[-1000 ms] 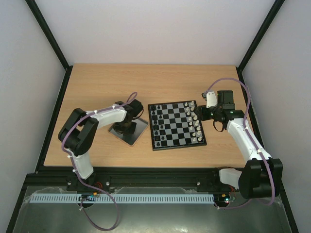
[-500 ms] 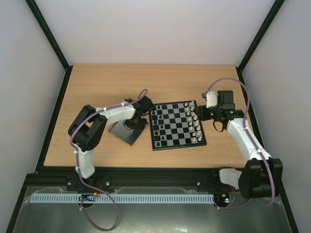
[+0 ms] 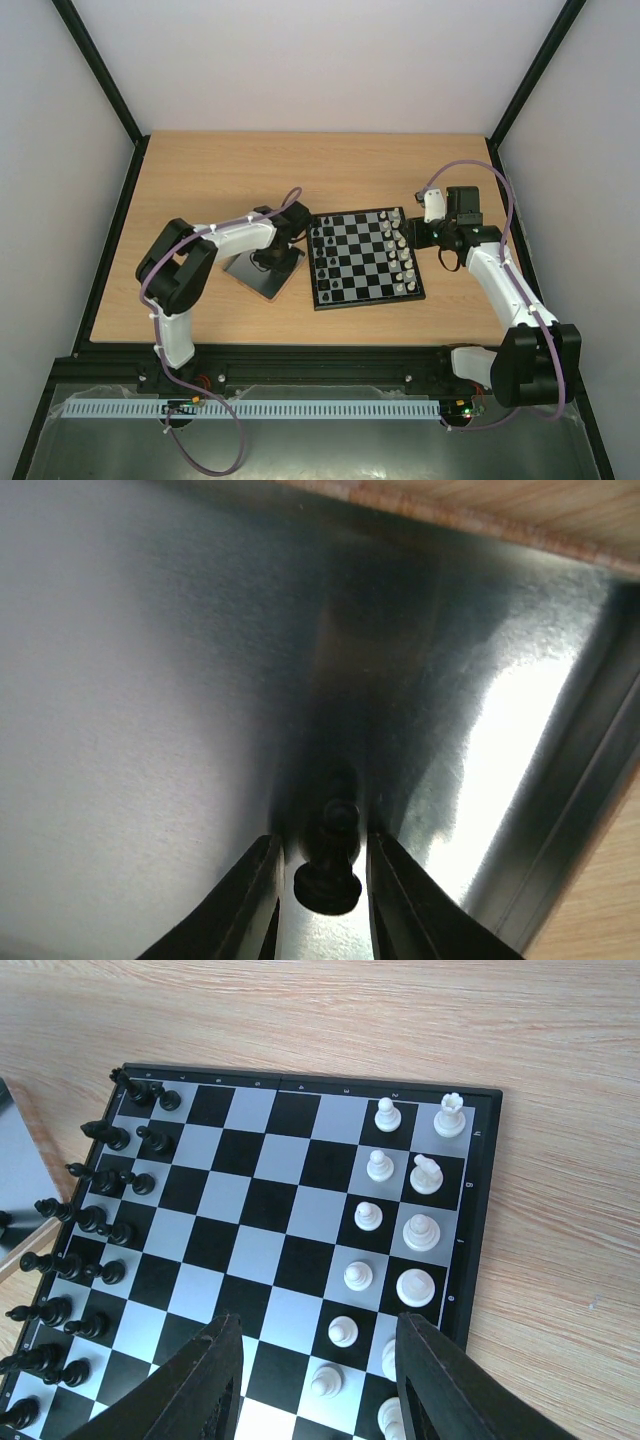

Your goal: Set up the chess pieces on the board

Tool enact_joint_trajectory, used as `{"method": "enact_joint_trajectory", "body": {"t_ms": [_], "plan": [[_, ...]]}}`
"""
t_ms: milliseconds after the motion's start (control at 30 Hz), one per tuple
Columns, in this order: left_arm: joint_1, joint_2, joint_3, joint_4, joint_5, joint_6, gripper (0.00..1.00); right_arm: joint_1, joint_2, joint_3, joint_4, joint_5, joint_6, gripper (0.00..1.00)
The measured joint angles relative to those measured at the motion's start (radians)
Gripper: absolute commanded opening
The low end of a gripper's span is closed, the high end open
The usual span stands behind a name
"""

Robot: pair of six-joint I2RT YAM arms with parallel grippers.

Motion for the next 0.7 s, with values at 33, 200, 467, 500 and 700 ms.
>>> {"method": "enact_joint_trajectory", "body": {"t_ms": [33,200,467,500,700], "plan": [[-0.003,-0.002,-0.003,-0.001,0.003,0.000,0.23,0.000,0.000,0.000,0.000,0.000,0.000,0.44],[-0.006,-0.005,-0.006,-0.004,0.011,0.002,0.22,0.000,0.000,0.000,0.000,0.000,0.000,0.44],[-0.010,-0.005,-0.006,-0.004,0.018,0.006,0.13,0.000,0.000,0.000,0.000,0.000,0.000,0.44],[-0.010,-0.005,-0.006,-0.004,0.018,0.006,0.12,0.000,0.000,0.000,0.000,0.000,0.000,0.44],[-0.010,-0.006,-0.010,-0.002,0.017,0.011,0.10,0.000,0.000,0.000,0.000,0.000,0.000,0.44]]}}
